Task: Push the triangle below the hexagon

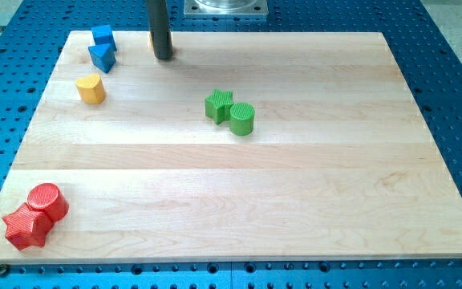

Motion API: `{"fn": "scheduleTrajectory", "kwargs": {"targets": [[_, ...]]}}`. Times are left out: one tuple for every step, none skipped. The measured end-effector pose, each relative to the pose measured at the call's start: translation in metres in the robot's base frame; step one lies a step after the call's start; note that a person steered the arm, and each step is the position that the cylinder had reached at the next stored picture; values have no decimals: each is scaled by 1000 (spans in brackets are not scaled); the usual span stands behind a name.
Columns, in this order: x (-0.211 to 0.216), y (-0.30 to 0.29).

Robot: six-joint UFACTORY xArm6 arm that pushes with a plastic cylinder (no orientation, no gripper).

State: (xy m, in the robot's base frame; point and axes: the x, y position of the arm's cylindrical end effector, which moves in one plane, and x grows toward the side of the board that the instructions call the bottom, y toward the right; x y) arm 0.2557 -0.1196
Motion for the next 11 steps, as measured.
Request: {"fn": "scheduleTrajectory", "kwargs": {"targets": [[41, 14], [84, 0], [87, -11], [125, -26], [133, -81], [109, -136], [91, -182], [58, -174], [48, -148], [40, -123], [17, -126]]}}
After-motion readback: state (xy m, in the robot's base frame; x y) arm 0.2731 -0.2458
